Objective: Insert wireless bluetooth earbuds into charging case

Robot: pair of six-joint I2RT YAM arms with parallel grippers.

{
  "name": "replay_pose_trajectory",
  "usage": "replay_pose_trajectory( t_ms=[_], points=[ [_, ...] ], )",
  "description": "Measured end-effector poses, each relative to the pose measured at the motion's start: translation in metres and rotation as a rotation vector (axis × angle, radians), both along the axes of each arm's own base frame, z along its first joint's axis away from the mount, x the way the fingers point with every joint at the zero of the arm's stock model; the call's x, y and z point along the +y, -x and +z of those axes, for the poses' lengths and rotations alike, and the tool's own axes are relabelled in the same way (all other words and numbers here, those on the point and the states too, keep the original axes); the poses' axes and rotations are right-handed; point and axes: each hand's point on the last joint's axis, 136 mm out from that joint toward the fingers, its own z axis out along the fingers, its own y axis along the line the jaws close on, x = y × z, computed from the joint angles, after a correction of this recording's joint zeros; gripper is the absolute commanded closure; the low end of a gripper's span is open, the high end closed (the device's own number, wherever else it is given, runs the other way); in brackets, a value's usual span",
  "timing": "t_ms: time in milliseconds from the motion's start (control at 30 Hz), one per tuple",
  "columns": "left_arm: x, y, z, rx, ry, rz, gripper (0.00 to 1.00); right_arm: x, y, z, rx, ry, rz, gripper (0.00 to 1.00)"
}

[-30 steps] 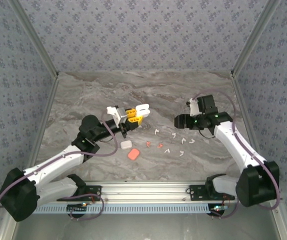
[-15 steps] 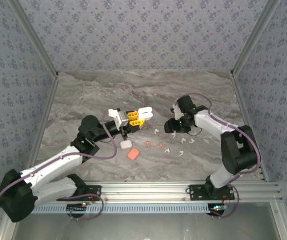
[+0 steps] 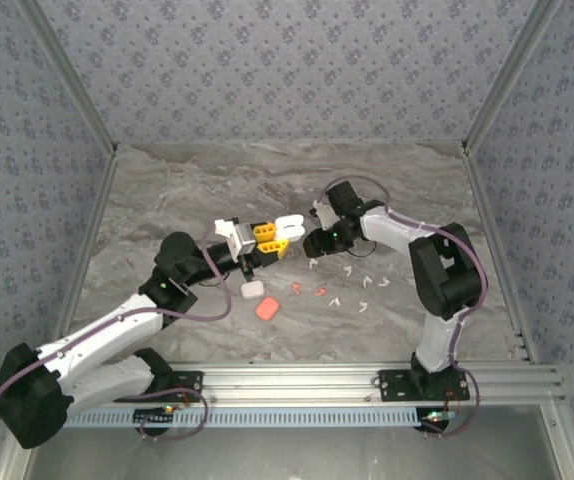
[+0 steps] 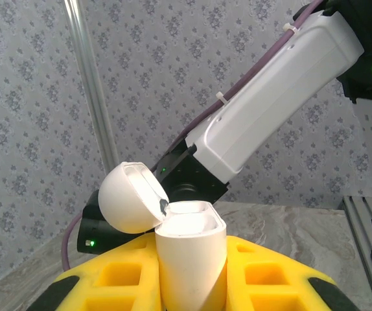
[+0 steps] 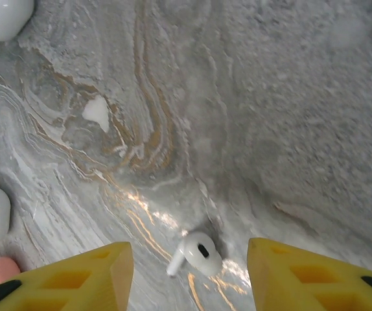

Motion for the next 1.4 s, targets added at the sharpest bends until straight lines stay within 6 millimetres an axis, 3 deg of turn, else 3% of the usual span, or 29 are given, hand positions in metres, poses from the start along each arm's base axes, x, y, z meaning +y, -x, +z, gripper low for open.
replay_pose_trajectory(
  t_ms=[300,467,1400],
  points=[
    [0.0,-0.002,-0.003,0.012,-0.009,0.009,1.0,0.018,0.007,-0.015,0.013,0.001,0.08,0.52],
    [0.0,-0.002,-0.004,0.015,-0.011,0.012,1.0,0.015,0.012,-0.025,0.039,0.025,0.094,0.54],
    [0.001,-0.005,-0.009,0.033,-0.024,0.027,1.0,-0.002,0.025,-0.032,0.042,0.089,0.118,0.76]
  ],
)
